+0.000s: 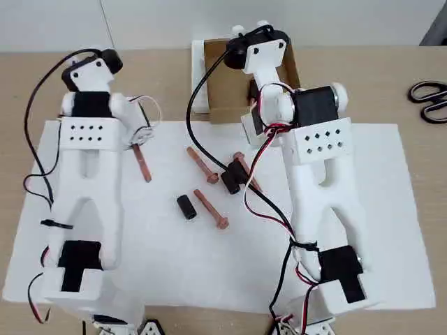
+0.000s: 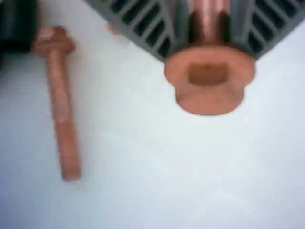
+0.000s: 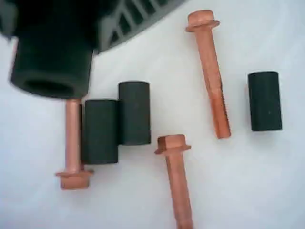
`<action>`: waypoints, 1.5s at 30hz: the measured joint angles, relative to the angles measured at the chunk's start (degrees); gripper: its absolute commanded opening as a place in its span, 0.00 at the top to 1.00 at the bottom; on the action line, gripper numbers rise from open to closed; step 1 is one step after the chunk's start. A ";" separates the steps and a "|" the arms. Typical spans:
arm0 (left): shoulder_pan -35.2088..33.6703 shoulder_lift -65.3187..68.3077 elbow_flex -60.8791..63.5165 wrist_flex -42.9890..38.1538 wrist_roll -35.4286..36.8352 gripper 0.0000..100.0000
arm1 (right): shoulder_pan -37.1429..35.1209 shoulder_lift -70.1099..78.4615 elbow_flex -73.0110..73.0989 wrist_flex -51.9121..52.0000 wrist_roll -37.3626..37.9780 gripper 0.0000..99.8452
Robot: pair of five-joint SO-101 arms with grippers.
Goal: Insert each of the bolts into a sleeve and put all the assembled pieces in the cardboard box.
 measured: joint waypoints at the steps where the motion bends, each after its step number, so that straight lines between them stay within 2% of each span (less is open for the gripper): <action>1: 0.00 0.09 0.00 0.26 -3.16 0.99 | 0.00 0.00 0.00 0.00 0.00 0.99; 5: 0.70 0.18 0.26 0.53 -16.53 0.99 | 0.00 0.00 0.00 0.00 0.00 0.99; 12: 1.14 7.74 7.65 -4.66 -22.77 0.99 | 0.00 0.00 0.00 0.00 0.00 0.99; 15: 1.32 12.40 7.82 -6.15 -23.47 0.99 | 0.00 0.00 0.00 0.00 0.00 0.99; 20: 1.32 18.11 7.82 -8.26 -23.82 0.92 | 0.00 0.00 0.00 0.00 0.00 0.99; 24: 1.23 20.04 7.82 -9.23 -23.82 0.91 | 0.00 0.00 0.00 0.09 0.00 0.99; 28: 1.14 20.48 7.74 -9.23 -23.82 0.92 | 0.00 0.00 0.00 0.09 0.00 0.99; 31: 1.14 20.48 7.74 -9.23 -23.82 0.99 | 0.00 0.00 0.00 0.09 0.00 0.99; 40: 1.58 20.13 7.56 -9.14 -23.82 0.99 | 0.00 -1.05 0.00 0.09 0.00 1.00; 45: 1.14 14.86 5.10 -4.48 -23.82 0.99 | 0.00 -10.99 0.35 0.09 0.00 1.00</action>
